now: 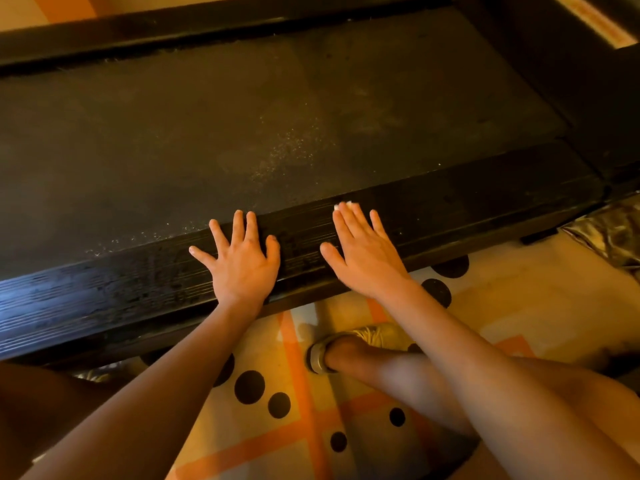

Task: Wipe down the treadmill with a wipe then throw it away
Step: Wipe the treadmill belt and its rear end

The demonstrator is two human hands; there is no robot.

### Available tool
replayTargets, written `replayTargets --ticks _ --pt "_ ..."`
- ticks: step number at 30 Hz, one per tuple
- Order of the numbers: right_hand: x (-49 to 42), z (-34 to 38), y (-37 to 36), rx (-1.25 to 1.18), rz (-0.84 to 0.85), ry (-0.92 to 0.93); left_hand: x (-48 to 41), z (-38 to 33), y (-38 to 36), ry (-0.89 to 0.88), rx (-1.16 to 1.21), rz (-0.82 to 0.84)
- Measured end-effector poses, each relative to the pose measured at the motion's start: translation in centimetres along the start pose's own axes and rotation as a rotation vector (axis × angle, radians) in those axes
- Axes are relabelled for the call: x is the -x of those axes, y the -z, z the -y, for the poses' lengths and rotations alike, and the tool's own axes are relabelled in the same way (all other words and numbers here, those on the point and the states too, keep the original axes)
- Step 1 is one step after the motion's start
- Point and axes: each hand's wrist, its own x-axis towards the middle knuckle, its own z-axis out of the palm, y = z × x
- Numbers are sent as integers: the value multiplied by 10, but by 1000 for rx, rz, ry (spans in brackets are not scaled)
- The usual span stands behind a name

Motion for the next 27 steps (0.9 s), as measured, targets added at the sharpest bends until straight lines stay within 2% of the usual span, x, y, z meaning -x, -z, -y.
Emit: replayTargets --ticks 4,8,12,19,24,27 --pt "65 -4 -17 6 12 26 0 2 0 1 -13 -3" --pt "22 0 -7 39 -3 -14 0 0 0 -5 -18 7" --pt "-37 18 12 -30 22 -61 0 0 1 -3 -16 5" --pt "-14 41 -2 -24 13 92 1 0 -1 7 -22 -13" --pt "-38 7 11 -47 -52 -133 0 -1 0 2 -13 -8" --pt "-37 24 8 -117 -56 -188 0 0 0 5 -9 -9"
